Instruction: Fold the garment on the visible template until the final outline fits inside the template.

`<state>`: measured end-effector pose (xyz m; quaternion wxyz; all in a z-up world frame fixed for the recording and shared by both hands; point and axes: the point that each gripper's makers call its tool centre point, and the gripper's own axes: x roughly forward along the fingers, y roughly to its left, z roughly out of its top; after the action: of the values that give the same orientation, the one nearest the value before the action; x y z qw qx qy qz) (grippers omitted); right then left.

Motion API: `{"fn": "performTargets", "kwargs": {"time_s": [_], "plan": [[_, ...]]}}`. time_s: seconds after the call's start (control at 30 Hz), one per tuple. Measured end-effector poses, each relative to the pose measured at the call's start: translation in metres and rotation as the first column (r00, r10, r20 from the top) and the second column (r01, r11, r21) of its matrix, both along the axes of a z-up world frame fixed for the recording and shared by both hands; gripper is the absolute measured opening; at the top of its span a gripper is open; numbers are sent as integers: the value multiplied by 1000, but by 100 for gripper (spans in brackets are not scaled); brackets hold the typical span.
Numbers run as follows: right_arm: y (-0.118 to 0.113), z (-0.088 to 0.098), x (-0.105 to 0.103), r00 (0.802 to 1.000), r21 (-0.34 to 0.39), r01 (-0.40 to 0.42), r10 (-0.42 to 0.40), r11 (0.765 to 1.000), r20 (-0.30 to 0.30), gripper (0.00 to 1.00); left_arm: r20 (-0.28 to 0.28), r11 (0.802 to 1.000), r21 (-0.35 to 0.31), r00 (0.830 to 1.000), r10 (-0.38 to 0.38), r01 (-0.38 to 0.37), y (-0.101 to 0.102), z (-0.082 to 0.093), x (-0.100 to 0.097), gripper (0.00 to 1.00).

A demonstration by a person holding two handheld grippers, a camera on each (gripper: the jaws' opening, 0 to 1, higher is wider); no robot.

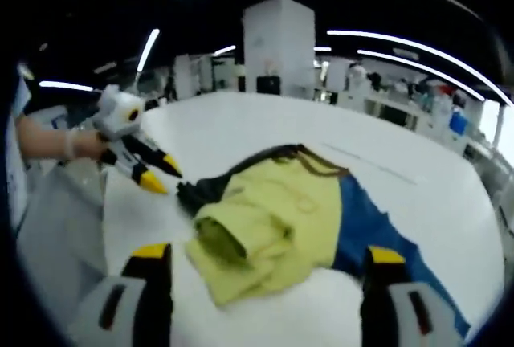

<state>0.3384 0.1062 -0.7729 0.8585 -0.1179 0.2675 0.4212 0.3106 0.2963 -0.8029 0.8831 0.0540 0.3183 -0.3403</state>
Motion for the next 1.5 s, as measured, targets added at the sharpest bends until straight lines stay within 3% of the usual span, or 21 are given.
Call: {"fn": "performTargets", "kwargs": {"time_s": [0.13,0.3,0.37,0.43,0.63,0.83,1.23,1.5], "plan": [[-9,-4,-6,1000,-6,9,-9,1000,-9,99,-28,1000,-19,999,-20,19,-5,-7,7,12],[-19,-11,-17,999,5,37,-36,999,-36,99,-41,999,-26,999,-20,19,-12,-10,13,7],[-22,-15,-24,998,2,48,-48,999,-48,99,-50,999,-32,998,-26,24,-13,-8,15,0],[-25,-17,-28,997,6,61,-60,998,-55,99,-38,997,-74,999,-31,28,-17,5,19,0],[-29,-16,-36,994,29,91,-89,995,-64,99,20,993,-83,997,-80,81,-27,46,41,0],[-33,-10,-34,991,63,126,-123,990,-54,99,38,986,-116,993,-114,118,-45,65,68,0],[-41,-3,-49,985,99,169,-165,981,-51,99,1,987,-64,989,-150,150,-75,35,102,0],[-40,-4,-54,983,107,178,-173,978,-56,99,-28,987,-60,988,-153,151,-80,24,99,0]]}}
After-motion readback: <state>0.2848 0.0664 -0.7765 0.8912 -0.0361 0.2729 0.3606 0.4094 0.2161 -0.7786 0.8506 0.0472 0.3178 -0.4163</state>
